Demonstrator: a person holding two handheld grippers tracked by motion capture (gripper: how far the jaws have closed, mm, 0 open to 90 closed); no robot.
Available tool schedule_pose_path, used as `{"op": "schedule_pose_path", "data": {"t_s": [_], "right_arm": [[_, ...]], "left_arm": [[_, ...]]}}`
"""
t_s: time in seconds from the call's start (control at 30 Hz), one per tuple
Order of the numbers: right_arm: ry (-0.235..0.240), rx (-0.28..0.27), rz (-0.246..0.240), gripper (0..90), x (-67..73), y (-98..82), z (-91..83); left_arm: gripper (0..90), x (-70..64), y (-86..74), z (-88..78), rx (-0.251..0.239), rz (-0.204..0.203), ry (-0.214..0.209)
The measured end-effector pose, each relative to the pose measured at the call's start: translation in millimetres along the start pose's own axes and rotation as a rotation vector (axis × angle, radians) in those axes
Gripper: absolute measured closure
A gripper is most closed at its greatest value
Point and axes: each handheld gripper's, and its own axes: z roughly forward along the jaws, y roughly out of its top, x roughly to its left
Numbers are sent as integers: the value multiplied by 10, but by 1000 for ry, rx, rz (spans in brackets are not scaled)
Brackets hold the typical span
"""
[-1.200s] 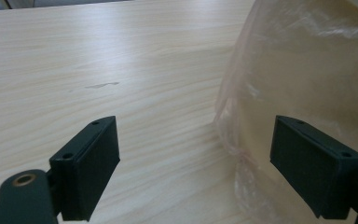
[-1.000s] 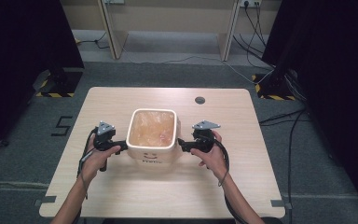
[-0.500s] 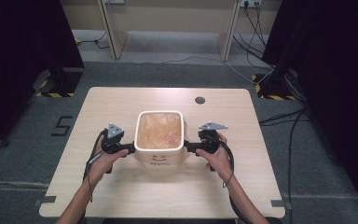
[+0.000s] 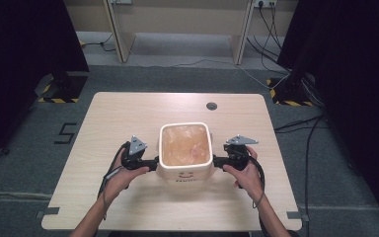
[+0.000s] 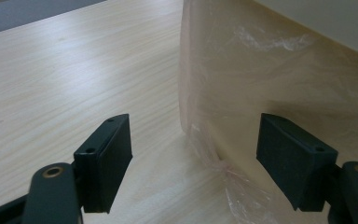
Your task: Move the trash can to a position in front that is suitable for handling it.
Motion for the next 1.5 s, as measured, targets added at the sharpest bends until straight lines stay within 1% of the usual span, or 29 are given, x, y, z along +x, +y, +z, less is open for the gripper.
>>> {"op": "schedule_pose_path", "data": {"t_s": [0.03,0.07,0.1,0.13,0.17,0.2,0.27,0.33,0.47,0.53,0.63,0.67,0.77,0.87,0.9,0.93,0.97,1.0,1.1,1.13,1.23,1.27,1.3,1.33,1.37,1.4,1.43,1.47,1.5], "right_arm": [[0,0,0,272,0,0,0],[-5,1,-6,299,32,-25,-44],[-5,1,-6,299,32,-25,-44],[-14,3,-23,301,69,-60,-83],[-14,3,-23,301,69,-60,-83],[-15,6,-29,301,100,-96,-117],[-13,6,-32,301,127,-127,-148],[-5,5,-29,302,149,-153,-170],[-7,1,-25,302,188,-191,-203],[-7,-3,-21,301,183,-203,-208],[-4,-4,-14,297,172,-208,-205],[-3,-3,-12,294,170,-210,-200],[-7,-3,-11,294,170,-206,-191],[-25,-4,-18,288,179,-192,-186],[-29,-7,-7,267,178,-199,-183],[-29,-7,-7,267,178,-199,-183],[-30,-8,-4,247,173,-207,-181],[-27,-5,6,206,155,-225,-180],[-24,-3,14,202,136,-265,-190],[-25,-1,16,202,128,-280,-197],[-26,-3,25,196,101,-306,-215],[-6,-15,59,186,63,-331,-237],[-6,-15,59,186,63,-331,-237],[18,-25,93,186,29,-352,-258],[18,-25,93,186,29,-352,-258],[8,-30,92,180,6,-366,-268],[4,-34,90,170,-1,-371,-271],[6,-38,91,157,-5,-376,-273],[6,-38,91,157,-5,-376,-273]], "left_arm": [[257,0,0,0,0,0,0],[258,-24,-5,-16,2,6,-2],[259,-24,-5,-16,2,6,-2],[260,-36,-18,-38,4,7,-9],[260,-36,-18,-38,4,7,-9],[260,-50,-40,-65,3,3,-17],[260,-66,-60,-90,1,4,-20],[260,-69,-65,-101,2,8,-19],[273,-102,-67,-135,8,24,-16],[277,-112,-67,-140,10,28,-16],[274,-110,-70,-139,8,24,-19],[271,-101,-78,-135,6,15,-24],[264,-91,-91,-125,6,9,-28],[243,-70,-114,-122,2,-7,-32],[210,-65,-137,-138,-5,-29,-41],[205,-65,-137,-138,-5,-29,-41],[205,-69,-144,-151,-5,-26,-44],[193,-84,-158,-181,-12,-29,-46],[189,-93,-174,-216,-15,-25,-50],[187,-90,-203,-251,-19,-23,-44],[184,-69,-244,-280,-21,-26,-37],[182,-44,-296,-304,-14,-26,-43],[181,-44,-296,-304,-14,-26,-43],[179,-26,-352,-322,-8,-44,-50],[179,-26,-352,-322,-8,-44,-50],[178,-16,-404,-334,-1,-47,-49],[178,-16,-404,-334,-1,-47,-49],[177,-17,-450,-340,5,-41,-43],[176,-17,-450,-340,5,-41,-43]]}}
